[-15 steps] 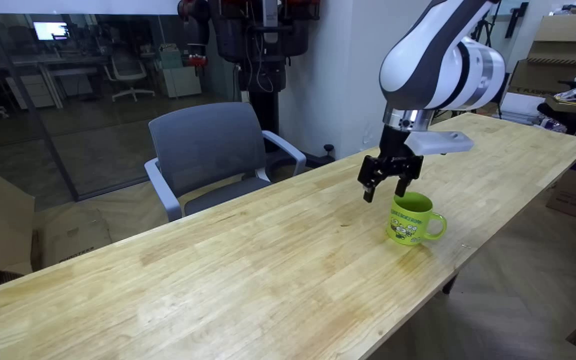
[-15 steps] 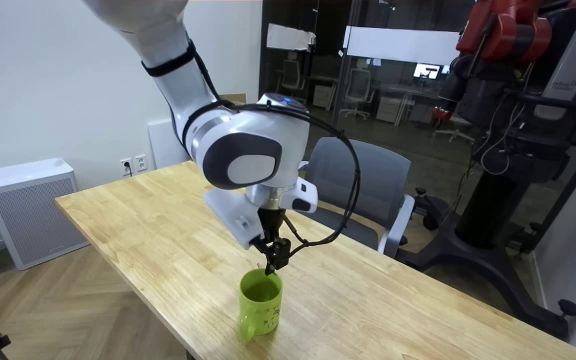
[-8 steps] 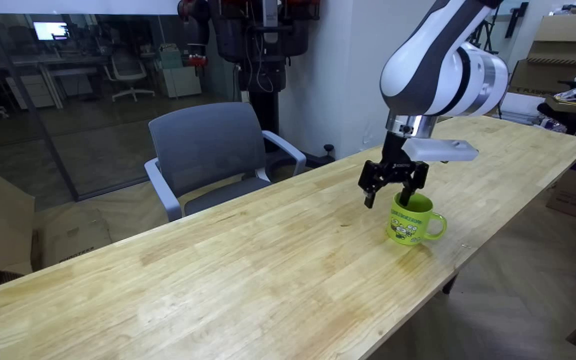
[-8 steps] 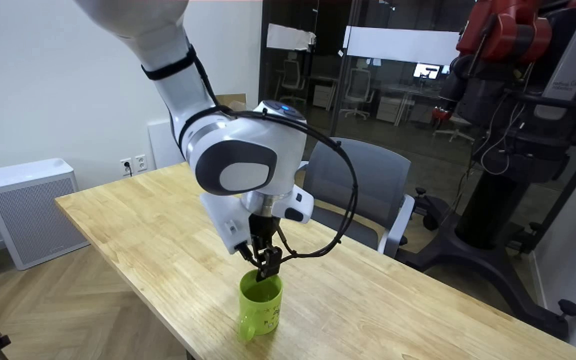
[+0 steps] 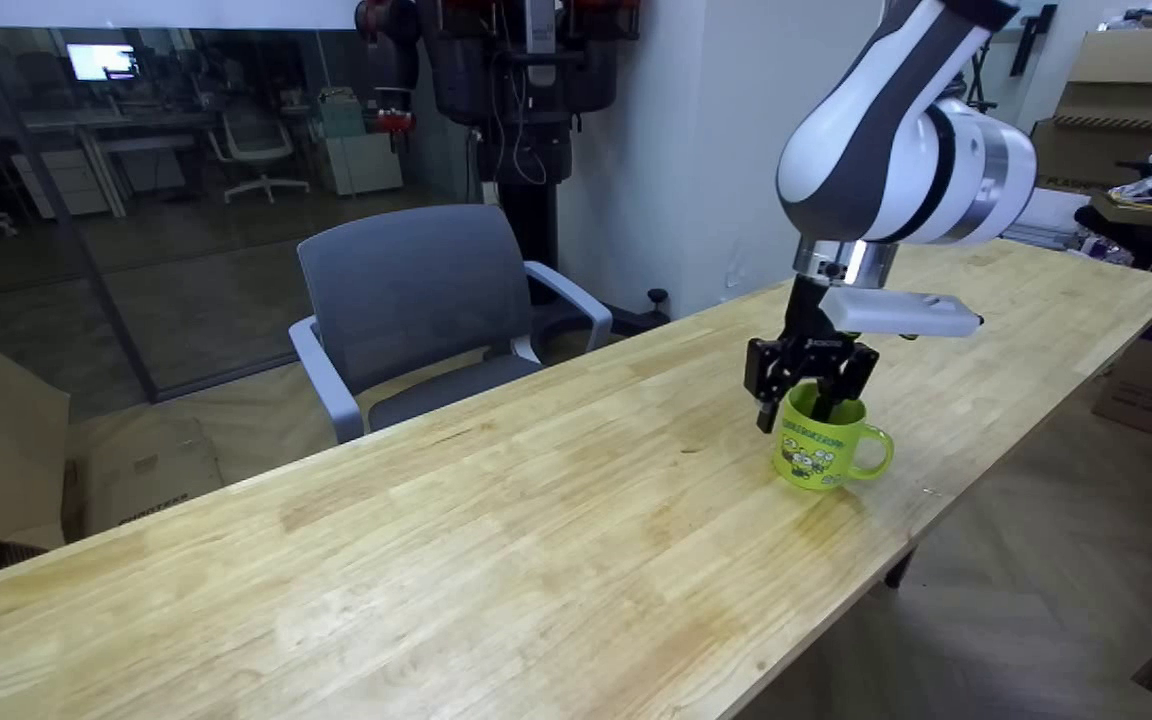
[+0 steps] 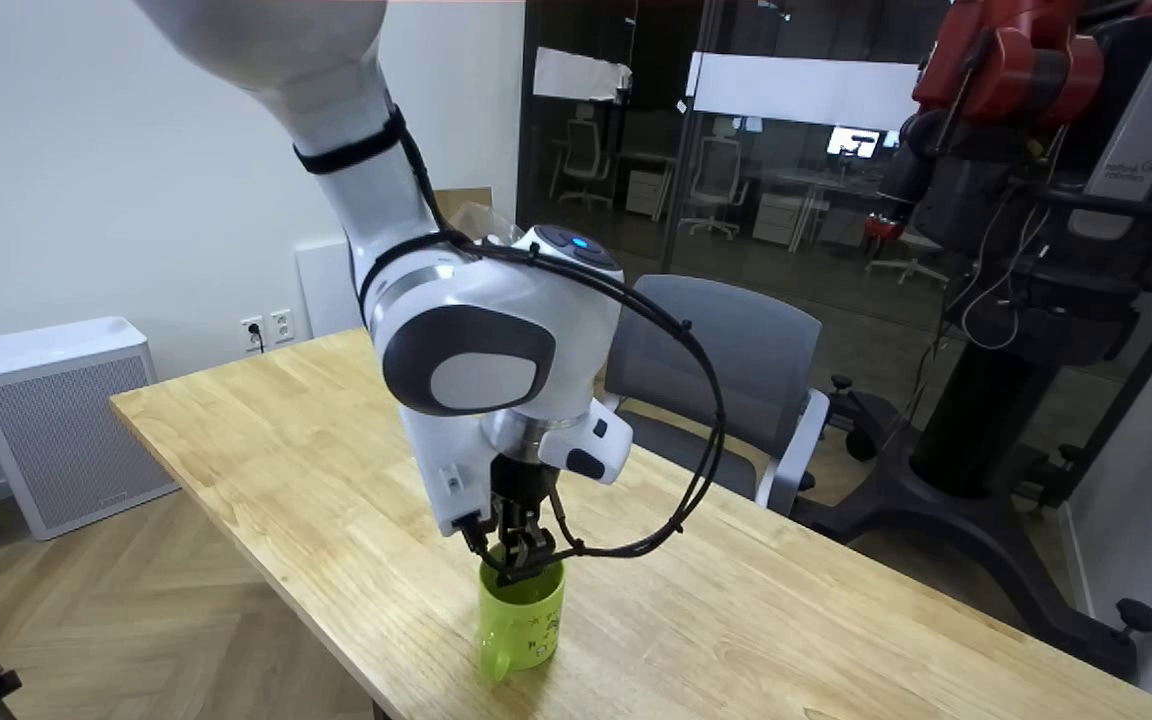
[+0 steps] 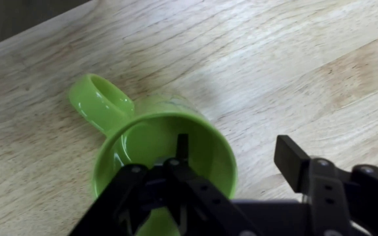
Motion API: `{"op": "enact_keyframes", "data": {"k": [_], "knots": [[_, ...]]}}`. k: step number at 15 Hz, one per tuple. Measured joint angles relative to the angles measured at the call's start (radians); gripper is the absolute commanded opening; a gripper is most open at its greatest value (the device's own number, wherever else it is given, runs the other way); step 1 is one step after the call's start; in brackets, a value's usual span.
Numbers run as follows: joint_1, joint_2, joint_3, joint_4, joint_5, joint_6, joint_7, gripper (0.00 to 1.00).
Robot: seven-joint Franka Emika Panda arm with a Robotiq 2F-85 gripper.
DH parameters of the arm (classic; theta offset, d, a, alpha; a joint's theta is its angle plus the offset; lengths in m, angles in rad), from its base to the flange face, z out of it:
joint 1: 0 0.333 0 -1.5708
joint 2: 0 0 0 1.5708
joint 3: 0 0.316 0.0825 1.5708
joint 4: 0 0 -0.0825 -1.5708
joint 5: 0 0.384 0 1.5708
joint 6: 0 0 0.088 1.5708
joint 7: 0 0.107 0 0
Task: Move the mug closer to the chair
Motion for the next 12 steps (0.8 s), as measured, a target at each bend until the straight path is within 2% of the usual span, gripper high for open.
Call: {"op": "enact_keyframes", "data": {"k": [5, 7, 11, 12], "knots": [[0.001, 0.000, -0.025, 0.000, -0.004, -0.002, 0.002, 0.05], [0.004, 0.000, -0.025, 0.003, -0.009, -0.008, 0.002, 0.00], [0.009, 0.000, -0.029, 0.011, -0.032, -0.030, 0.002, 0.03], [0.009, 0.000, -0.030, 0.014, -0.039, -0.040, 0.002, 0.37]]}}
